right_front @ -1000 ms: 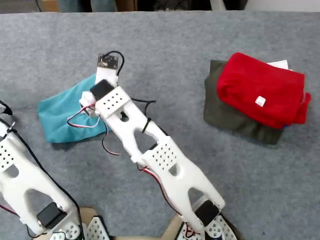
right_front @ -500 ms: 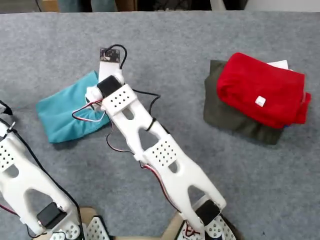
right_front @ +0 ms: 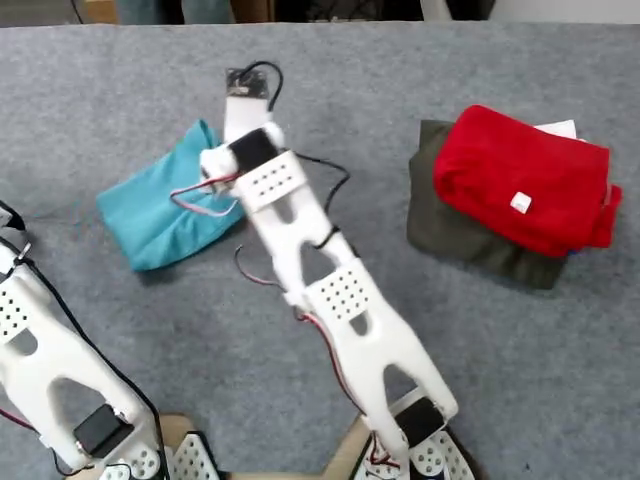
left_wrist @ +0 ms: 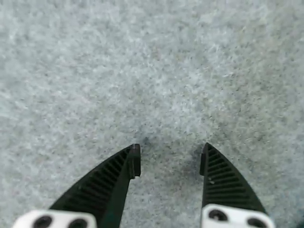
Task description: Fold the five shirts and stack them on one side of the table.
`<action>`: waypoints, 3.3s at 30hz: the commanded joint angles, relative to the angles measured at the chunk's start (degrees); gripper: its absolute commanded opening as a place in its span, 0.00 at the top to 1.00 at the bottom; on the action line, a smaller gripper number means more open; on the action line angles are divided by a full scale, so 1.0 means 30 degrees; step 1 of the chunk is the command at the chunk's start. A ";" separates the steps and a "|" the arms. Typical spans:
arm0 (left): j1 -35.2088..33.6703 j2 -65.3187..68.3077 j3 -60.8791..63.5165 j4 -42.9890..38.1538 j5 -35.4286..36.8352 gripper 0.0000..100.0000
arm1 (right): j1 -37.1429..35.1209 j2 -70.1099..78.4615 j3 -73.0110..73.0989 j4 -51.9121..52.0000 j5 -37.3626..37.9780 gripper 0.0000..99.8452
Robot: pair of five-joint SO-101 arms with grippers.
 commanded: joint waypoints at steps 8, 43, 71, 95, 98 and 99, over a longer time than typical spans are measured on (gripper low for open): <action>0.0161 -0.0264 -0.0777 -0.0059 -0.0088 0.78 | 0.4659 -0.4234 -0.0923 0.1231 0.4425 0.99; 0.0718 0.0527 -0.0952 -0.0088 -0.0088 0.78 | 2.2095 -1.5663 1.3700 0.0469 0.6945 0.98; 0.2652 0.0498 -0.2037 0.1641 -0.1495 0.97 | 2.0923 -2.0645 1.3846 0.1289 0.7121 0.83; 0.6491 -2.1949 2.0908 -0.0938 -0.3136 0.97 | 1.1516 -3.9136 4.0249 -0.6799 1.2103 0.99; 0.6491 -2.6198 2.7004 -0.2725 -0.3253 0.97 | 1.0579 -4.0777 4.4322 -0.8996 1.2132 0.99; 0.6608 -2.7692 2.9084 -0.3604 -0.3282 0.97 | 1.0432 -4.1245 4.5670 -0.9788 1.2103 0.99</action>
